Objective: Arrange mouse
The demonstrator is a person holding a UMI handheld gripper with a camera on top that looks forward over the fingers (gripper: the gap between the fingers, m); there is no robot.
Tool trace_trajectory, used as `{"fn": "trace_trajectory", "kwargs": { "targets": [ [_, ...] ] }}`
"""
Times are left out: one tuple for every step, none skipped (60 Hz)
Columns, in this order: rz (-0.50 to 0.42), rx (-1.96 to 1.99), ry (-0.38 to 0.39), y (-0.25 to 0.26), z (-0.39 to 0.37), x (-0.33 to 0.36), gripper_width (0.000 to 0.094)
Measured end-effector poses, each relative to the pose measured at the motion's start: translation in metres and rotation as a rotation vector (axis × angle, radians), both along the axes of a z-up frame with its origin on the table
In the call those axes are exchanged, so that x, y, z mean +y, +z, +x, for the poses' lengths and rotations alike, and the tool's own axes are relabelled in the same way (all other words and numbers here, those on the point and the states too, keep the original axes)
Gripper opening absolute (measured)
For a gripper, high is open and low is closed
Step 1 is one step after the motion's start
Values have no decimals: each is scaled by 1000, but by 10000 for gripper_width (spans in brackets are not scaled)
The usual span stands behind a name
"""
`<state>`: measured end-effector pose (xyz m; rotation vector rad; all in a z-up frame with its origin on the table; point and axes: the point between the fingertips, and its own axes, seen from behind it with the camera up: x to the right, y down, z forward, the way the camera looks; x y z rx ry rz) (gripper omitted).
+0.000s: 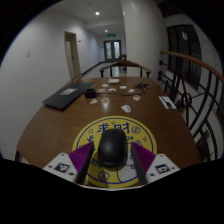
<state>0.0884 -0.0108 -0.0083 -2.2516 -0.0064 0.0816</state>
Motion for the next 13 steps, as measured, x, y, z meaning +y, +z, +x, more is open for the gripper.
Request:
{"fn": "trace_trajectory", "kwargs": {
  "targets": [
    [9, 1, 4, 3, 0, -3, 773],
    [22, 3, 7, 7, 2, -5, 821],
    [39, 5, 5, 12, 3, -7, 869],
    [57, 10, 6, 17, 4, -11, 859],
    [71, 11, 6, 22, 6, -14, 852],
    [80, 15, 9, 27, 7, -20, 853],
    [86, 19, 11, 30, 8, -25, 851],
    [90, 23, 16, 33, 9, -32, 851],
    [94, 26, 21, 36, 10, -38, 855],
    [100, 29, 27, 38, 11, -45, 853],
    [108, 33, 31, 40, 11, -51, 855],
    [117, 38, 34, 42, 13, -58, 854],
    [126, 44, 34, 44, 14, -63, 852]
  ]
}}
